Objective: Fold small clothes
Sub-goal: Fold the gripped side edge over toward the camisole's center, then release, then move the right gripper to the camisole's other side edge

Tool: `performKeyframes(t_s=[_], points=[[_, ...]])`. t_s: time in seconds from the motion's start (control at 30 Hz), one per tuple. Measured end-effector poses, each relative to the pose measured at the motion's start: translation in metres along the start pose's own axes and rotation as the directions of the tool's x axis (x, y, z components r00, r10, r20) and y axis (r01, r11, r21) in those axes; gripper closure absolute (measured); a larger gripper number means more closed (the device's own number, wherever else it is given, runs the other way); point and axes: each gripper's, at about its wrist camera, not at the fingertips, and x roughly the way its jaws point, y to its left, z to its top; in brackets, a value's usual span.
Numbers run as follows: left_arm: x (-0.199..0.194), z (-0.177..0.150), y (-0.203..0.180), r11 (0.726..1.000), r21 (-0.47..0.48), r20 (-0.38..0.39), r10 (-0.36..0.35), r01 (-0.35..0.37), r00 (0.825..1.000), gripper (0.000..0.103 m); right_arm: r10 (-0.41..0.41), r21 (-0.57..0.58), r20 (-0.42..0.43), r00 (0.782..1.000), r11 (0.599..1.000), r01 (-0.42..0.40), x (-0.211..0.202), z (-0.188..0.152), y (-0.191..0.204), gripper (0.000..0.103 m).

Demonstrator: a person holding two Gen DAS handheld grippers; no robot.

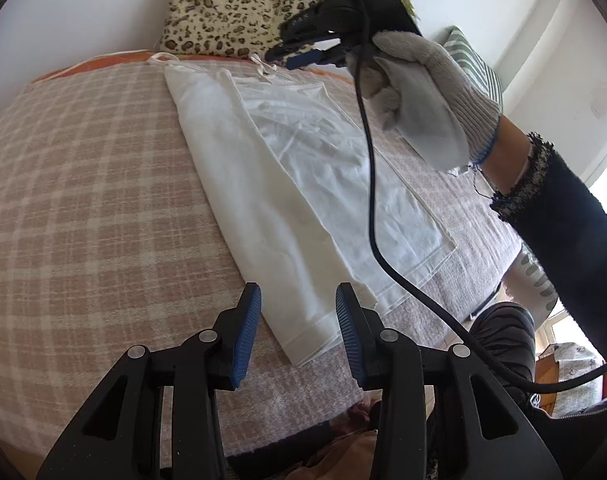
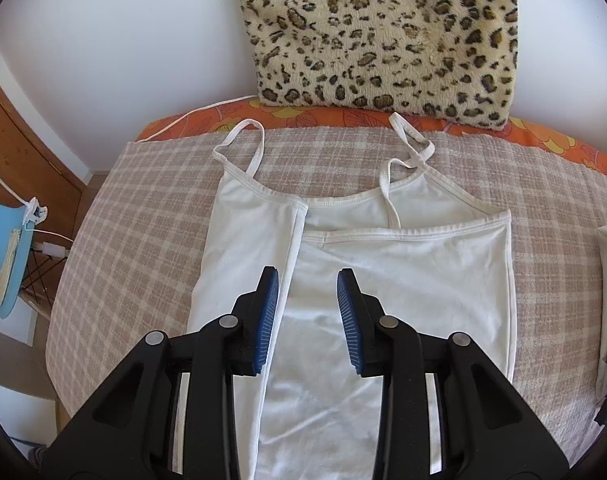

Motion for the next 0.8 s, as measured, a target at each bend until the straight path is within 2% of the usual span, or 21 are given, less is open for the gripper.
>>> performKeyframes(t_s=[0.17,0.3,0.4,0.53,0.67,0.8], points=[[-0.007,0.001,0.011,0.997,-0.010,0.047,0.083,-0.082,0.995,0.066,0.053,0.053,0.046,0.998,0.997,-0.055,-0.050,-0.050,-0.020,0.070],[-0.005,0.003,-0.003,0.988,0.078,0.074,0.129,-0.135,0.989,0.066,0.027,0.078,0.096,0.995,0.996,-0.035,-0.084,-0.083,-0.039,0.070],[0.001,0.003,-0.018,0.982,0.131,0.080,0.127,-0.136,0.989,0.066,-0.004,0.100,0.120,0.993,0.995,-0.008,-0.106,-0.101,-0.059,0.070],[0.012,0.006,-0.039,0.979,0.179,0.066,0.089,-0.099,0.994,0.066,-0.052,0.152,0.149,0.987,0.988,0.029,-0.128,-0.120,-0.090,0.070],[0.022,0.007,-0.060,0.965,0.243,0.056,0.085,-0.096,0.995,0.066,-0.081,0.208,0.136,0.987,0.977,0.052,-0.140,-0.140,-0.117,0.070],[0.030,0.018,-0.069,0.965,0.251,0.044,0.064,-0.073,0.997,0.066,-0.094,0.244,0.129,0.987,0.968,0.060,-0.152,-0.167,-0.132,0.070]])
